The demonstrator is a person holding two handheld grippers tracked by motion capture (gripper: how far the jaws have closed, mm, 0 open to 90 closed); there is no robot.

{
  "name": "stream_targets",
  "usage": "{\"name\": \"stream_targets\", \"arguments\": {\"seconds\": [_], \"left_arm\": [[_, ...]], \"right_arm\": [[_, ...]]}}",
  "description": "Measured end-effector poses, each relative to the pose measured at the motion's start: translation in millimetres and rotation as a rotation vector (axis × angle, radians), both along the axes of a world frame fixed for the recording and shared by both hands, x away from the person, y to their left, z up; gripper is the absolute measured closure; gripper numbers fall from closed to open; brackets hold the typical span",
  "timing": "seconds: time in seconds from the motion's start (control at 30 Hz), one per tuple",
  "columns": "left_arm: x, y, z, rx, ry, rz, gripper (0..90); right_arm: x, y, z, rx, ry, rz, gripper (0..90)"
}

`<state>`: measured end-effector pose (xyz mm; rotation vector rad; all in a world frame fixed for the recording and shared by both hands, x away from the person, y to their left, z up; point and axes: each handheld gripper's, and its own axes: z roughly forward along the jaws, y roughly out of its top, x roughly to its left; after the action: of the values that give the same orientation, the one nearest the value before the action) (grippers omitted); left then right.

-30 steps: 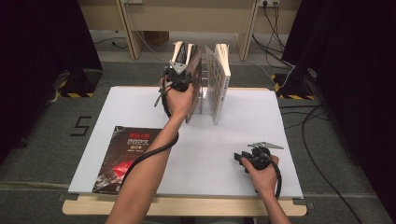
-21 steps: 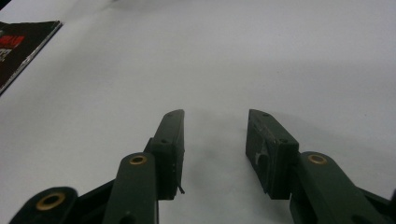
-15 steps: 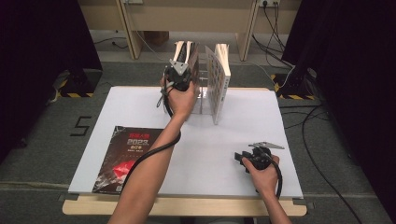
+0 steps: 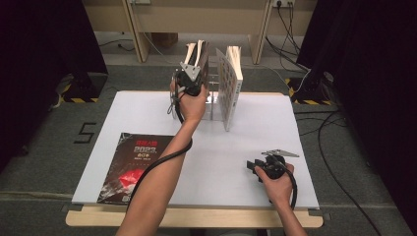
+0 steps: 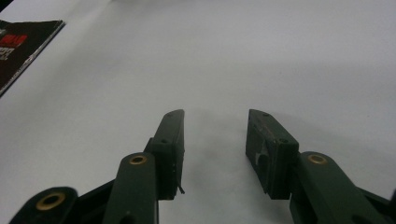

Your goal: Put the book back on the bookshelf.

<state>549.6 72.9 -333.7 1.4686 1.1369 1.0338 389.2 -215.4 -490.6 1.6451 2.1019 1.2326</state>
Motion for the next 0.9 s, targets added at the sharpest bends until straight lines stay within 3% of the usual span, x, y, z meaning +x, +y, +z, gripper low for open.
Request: {"name": "stream_targets", "arguments": {"seconds": [0.1, 0.23, 0.57, 0.9], "left_arm": [[0.9, 0.8, -7.0, 0.002, 0.016, 0.005, 83.5], [-1.6, 3.4, -10.3, 0.006, 0.007, 0.010, 82.9], [-5.7, 8.7, -11.5, 0.063, 0.002, 0.016, 77.7], [-26.1, 11.6, -14.0, 0.021, 0.000, -0.015, 66.5]], "right_arm": [[-0.2, -0.2, 0.1, 0.002, -0.002, -0.002, 57.5], [-0.3, 0.0, 0.0, 0.005, 0.003, -0.005, 57.5], [-0.3, 2.0, -0.6, -0.004, 0.002, 0.004, 57.5], [-0.4, 2.2, -0.6, -0.006, 0.001, 0.004, 57.5]]}}
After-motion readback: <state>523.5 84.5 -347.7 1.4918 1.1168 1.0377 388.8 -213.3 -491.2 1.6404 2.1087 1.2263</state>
